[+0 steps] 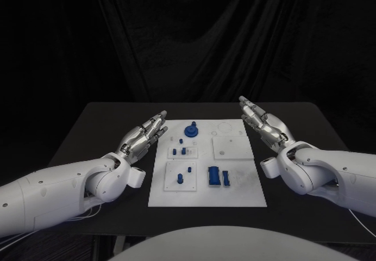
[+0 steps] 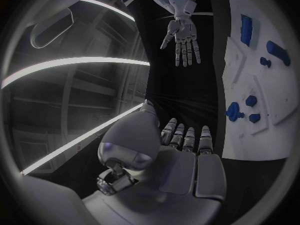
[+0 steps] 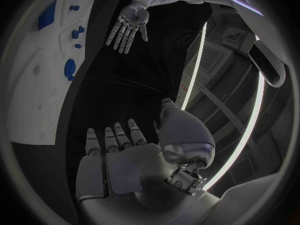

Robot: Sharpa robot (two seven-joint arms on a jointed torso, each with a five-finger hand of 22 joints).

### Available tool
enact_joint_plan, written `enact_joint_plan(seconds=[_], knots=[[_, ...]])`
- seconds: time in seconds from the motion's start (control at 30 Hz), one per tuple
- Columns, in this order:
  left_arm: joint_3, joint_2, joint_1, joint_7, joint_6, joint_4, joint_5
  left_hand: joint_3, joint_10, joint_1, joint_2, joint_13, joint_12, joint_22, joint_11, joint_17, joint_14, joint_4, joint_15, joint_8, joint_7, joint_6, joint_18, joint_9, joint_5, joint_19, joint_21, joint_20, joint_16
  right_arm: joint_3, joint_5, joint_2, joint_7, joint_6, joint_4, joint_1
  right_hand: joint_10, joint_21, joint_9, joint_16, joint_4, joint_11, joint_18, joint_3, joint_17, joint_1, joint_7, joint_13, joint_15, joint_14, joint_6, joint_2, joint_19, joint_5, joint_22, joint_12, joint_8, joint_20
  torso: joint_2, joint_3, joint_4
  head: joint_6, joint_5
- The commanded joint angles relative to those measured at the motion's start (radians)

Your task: Assemble the parts on the task board

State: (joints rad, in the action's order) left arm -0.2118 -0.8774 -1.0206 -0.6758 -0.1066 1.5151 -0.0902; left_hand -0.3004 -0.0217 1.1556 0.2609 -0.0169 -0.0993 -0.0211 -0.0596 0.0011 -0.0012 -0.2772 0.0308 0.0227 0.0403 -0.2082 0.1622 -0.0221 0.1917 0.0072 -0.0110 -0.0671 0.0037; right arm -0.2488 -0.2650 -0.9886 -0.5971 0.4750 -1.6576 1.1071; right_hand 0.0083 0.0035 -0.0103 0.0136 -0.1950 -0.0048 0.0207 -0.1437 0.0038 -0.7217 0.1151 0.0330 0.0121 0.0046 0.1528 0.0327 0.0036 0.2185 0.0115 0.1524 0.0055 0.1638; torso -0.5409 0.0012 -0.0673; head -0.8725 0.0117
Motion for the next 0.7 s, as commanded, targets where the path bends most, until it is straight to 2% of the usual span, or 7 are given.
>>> enact_joint_plan(seconds=[0.03, 0.07, 0.1, 0.13, 0.43, 0.67, 0.7], knots=[[0.004, -0.002, -0.001, 0.001, -0.011, 0.003, 0.002, 0.095, 0.022, -0.366, -0.082, 0.017, 0.099, 0.021, 0.06, -0.001, 0.001, 0.088, -0.031, -0.023, -0.04, 0.066, -0.049, 0.022, -0.061, -0.007, 0.011, 0.067, -0.004, 0.011, 0.006, 0.008, 0.009, 0.018, 0.002, -0.001, -0.008, -0.004, 0.01, -0.014, 0.082, 0.005, -0.021, 0.061, -0.004, 0.308, -0.115, -0.033, -0.012, -0.005, -0.064, -0.033, -0.004, -0.092, -0.011, -0.064, -0.006, -0.069, 0.0, -0.0001, 0.0011, 0.006, -0.001], [0.006, 0.0, -0.001, 0.003, -0.019, 0.004, 0.003, 0.103, 0.022, -0.396, -0.089, 0.017, 0.099, 0.021, 0.06, -0.001, 0.001, 0.096, -0.031, -0.023, -0.04, 0.071, -0.049, 0.022, -0.066, -0.007, 0.011, 0.067, -0.004, 0.017, 0.014, 0.013, 0.011, 0.026, 0.004, -0.003, -0.008, -0.004, 0.01, -0.014, 0.101, 0.005, -0.021, 0.144, -0.004, 0.38, -0.115, -0.033, -0.012, -0.005, -0.08, -0.033, -0.004, -0.113, -0.011, -0.079, -0.006, -0.085, 0.0, -0.0001, 0.0021, 0.01, -0.001], [0.009, 0.001, -0.001, 0.005, -0.029, 0.005, 0.004, 0.11, 0.022, -0.425, -0.096, 0.017, 0.099, 0.021, 0.06, -0.001, 0.001, 0.103, -0.031, -0.023, -0.04, 0.077, -0.049, 0.022, -0.071, -0.007, 0.011, 0.067, -0.004, 0.026, 0.023, 0.021, 0.013, 0.036, 0.007, -0.005, -0.008, -0.004, 0.01, -0.014, 0.117, 0.005, -0.021, 0.144, -0.004, 0.437, -0.115, -0.033, -0.012, -0.005, -0.153, -0.033, -0.004, -0.131, -0.011, -0.152, -0.006, -0.164, 0.0, -0.0002, 0.0033, 0.015, -0.001], [0.013, 0.003, -0.002, 0.008, -0.04, 0.006, 0.006, 0.117, 0.022, -0.453, -0.102, 0.017, 0.099, 0.021, 0.06, -0.001, 0.001, 0.11, -0.031, -0.023, -0.04, 0.081, -0.049, 0.022, -0.075, -0.007, 0.011, 0.067, -0.004, 0.036, 0.034, 0.029, 0.016, 0.047, 0.011, -0.007, -0.008, -0.004, 0.01, -0.014, 0.195, 0.005, -0.021, 0.144, -0.004, 0.486, -0.115, -0.033, -0.012, -0.005, -0.153, -0.033, -0.004, -0.146, -0.011, -0.152, -0.006, -0.164, 0.0, -0.0002, 0.0047, 0.021, -0.002], [0.086, 0.037, -0.012, 0.062, -0.267, 0.024, 0.036, 0.174, 0.022, -0.68, -0.153, 0.017, 0.099, 0.021, 0.06, -0.001, 0.001, 0.167, -0.031, -0.023, -0.04, 0.121, -0.076, 0.022, -0.113, -0.007, 0.011, 0.067, -0.004, 0.199, 0.21, 0.166, 0.063, 0.237, 0.07, -0.045, -0.008, -0.004, 0.01, -0.014, 0.195, 0.005, -0.021, 0.144, -0.004, 0.722, -0.115, -0.033, -0.012, -0.005, -0.153, -0.033, -0.004, -0.219, -0.011, -0.152, -0.006, -0.164, -0.001, -0.0006, 0.033, 0.134, -0.006], [0.158, 0.072, -0.022, 0.116, -0.496, 0.042, 0.067, 0.202, 0.022, -0.795, -0.179, 0.017, 0.099, 0.021, 0.06, -0.001, 0.001, 0.195, -0.031, -0.023, -0.04, 0.208, -0.089, 0.022, -0.192, -0.007, 0.011, 0.067, -0.004, 0.248, 0.265, 0.208, 0.077, 0.295, 0.087, -0.057, -0.008, -0.004, 0.01, -0.014, 0.195, 0.005, -0.021, 0.144, -0.004, 0.722, -0.115, -0.033, -0.012, -0.005, -0.153, -0.033, -0.004, -0.219, -0.011, -0.152, -0.006, -0.164, -0.003, -0.001, 0.0557, 0.226, -0.01], [0.166, 0.076, -0.023, 0.122, -0.521, 0.044, 0.071, 0.207, 0.022, -0.813, -0.183, 0.017, 0.099, 0.021, 0.06, -0.001, 0.001, 0.2, -0.031, -0.023, -0.04, 0.208, -0.162, 0.022, -0.192, -0.007, 0.011, 0.067, -0.004, 0.249, 0.265, 0.209, 0.077, 0.295, 0.088, -0.057, -0.008, -0.004, 0.01, -0.014, 0.195, 0.005, -0.021, 0.144, -0.004, 0.722, -0.115, -0.033, -0.012, -0.005, -0.153, -0.033, -0.004, -0.219, -0.011, -0.152, -0.006, -0.164, -0.003, -0.001, 0.059, 0.239, -0.01]])
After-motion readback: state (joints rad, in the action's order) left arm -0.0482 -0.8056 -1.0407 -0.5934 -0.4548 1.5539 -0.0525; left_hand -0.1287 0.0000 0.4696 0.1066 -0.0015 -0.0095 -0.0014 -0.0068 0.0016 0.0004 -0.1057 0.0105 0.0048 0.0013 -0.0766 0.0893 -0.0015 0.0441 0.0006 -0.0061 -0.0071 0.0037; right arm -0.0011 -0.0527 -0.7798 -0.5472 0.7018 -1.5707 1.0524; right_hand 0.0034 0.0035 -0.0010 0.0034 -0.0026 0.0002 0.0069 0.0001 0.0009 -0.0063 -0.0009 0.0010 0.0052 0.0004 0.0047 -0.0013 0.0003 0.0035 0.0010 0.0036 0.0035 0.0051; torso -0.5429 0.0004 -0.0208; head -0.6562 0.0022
